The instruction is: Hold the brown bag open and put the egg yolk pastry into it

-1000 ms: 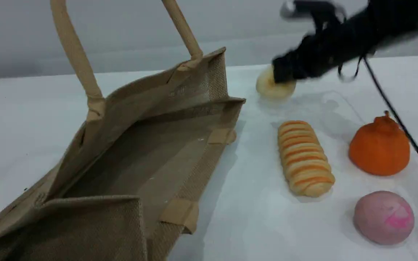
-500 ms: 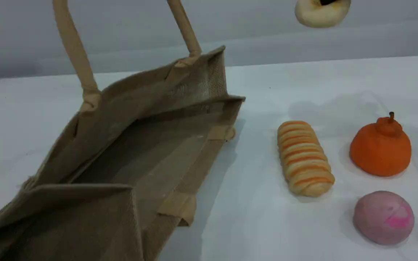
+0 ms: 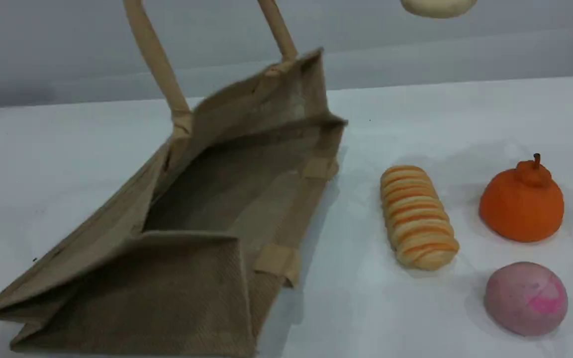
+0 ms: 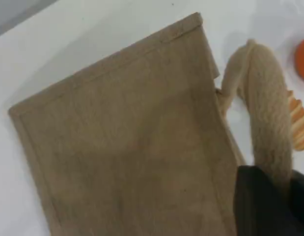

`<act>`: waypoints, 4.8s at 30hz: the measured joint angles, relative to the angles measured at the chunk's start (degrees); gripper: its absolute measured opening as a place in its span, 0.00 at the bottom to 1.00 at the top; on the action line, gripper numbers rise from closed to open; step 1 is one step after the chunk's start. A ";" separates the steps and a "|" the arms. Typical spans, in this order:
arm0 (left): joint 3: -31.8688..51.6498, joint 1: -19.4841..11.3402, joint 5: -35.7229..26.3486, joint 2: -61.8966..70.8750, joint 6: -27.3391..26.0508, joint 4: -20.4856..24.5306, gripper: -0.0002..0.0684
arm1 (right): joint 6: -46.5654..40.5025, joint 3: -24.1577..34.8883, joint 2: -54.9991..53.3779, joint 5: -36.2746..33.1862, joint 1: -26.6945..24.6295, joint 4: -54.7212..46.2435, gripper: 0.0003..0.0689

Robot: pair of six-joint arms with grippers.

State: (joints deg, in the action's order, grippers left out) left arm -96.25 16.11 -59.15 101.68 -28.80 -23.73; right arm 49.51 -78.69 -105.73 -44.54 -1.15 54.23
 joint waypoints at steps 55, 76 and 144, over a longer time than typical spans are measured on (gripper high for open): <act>-14.24 0.00 -10.87 2.62 -12.52 -12.20 0.14 | 5.16 31.43 25.45 3.41 10.22 11.02 0.06; -14.24 0.00 -10.87 2.62 -11.31 -12.39 0.14 | 10.98 31.43 21.05 8.51 16.97 22.71 0.06; -14.19 0.73 -10.73 6.26 -11.41 -12.23 0.14 | 26.91 31.71 29.37 34.50 30.86 36.55 0.65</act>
State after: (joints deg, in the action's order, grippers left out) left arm -110.44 16.85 -69.88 107.94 -40.21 -35.96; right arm 76.42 -46.98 -76.37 -10.04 29.71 90.79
